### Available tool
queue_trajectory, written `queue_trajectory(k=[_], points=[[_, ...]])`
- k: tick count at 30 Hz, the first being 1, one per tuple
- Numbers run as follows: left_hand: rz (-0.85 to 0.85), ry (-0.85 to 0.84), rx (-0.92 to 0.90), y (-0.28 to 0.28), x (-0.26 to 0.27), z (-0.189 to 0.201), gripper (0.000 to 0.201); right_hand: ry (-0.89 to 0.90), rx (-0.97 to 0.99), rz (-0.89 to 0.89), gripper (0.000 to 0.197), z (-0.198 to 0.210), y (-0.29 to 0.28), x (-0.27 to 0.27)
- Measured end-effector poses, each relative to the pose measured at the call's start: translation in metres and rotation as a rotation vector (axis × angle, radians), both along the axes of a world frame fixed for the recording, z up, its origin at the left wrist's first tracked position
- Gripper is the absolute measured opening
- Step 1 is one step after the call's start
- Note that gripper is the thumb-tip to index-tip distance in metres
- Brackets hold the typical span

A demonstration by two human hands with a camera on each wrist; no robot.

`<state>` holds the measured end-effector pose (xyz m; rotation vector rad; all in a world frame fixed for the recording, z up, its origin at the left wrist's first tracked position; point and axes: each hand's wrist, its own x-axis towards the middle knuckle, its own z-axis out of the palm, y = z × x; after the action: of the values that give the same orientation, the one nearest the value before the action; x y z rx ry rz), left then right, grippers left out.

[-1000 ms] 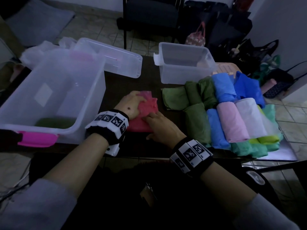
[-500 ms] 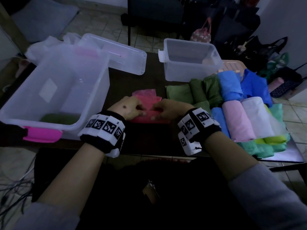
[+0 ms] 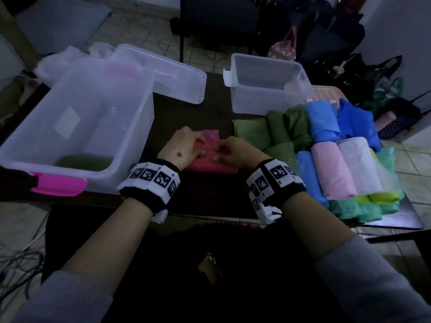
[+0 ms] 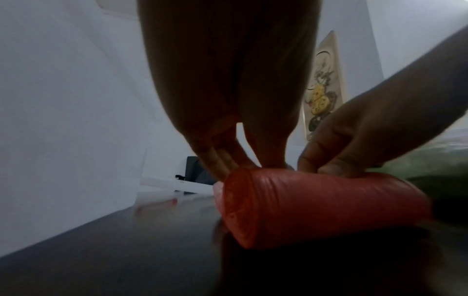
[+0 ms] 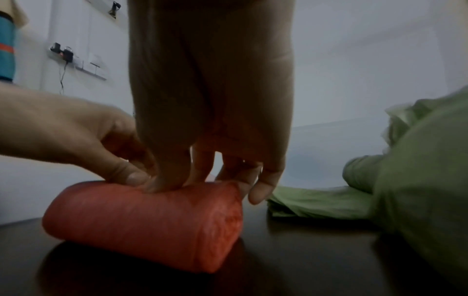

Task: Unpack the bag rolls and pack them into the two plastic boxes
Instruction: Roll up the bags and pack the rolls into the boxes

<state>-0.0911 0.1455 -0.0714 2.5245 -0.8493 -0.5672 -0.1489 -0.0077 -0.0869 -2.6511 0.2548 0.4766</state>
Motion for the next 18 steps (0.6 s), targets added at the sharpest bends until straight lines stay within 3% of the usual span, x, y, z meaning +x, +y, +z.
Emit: queue_trajectory(k=[3, 5, 7, 9, 12, 15, 18], points=[[-0.062, -0.04, -0.007, 0.002, -0.006, -0.002, 0.025, -0.019, -0.027, -0.017, 0.033, 0.0, 0.003, 0.006], [-0.099, -0.025, 0.024, 0.005, -0.008, -0.004, 0.037, -0.1, -0.033, -0.046, 0.034, -0.002, 0.005, 0.008], [-0.116, -0.007, 0.051, 0.008, -0.008, -0.007, 0.057, -0.152, -0.04, -0.038, 0.023, -0.001, 0.01, 0.008], [-0.097, 0.015, 0.067, 0.009, -0.007, -0.008, 0.063, -0.176, -0.08, -0.001, 0.018, 0.001, 0.014, 0.007], [-0.073, 0.047, 0.088, 0.008, -0.006, -0.007, 0.056, -0.171, -0.157, 0.092, 0.03, 0.008, 0.019, -0.002], [-0.063, 0.095, 0.108, 0.006, -0.003, -0.003, 0.05, -0.111, -0.249, 0.183, 0.069, 0.005, 0.019, -0.017], [-0.067, 0.144, 0.149, 0.004, -0.004, 0.0, 0.049, -0.159, -0.286, 0.196, 0.064, -0.001, 0.018, -0.022]])
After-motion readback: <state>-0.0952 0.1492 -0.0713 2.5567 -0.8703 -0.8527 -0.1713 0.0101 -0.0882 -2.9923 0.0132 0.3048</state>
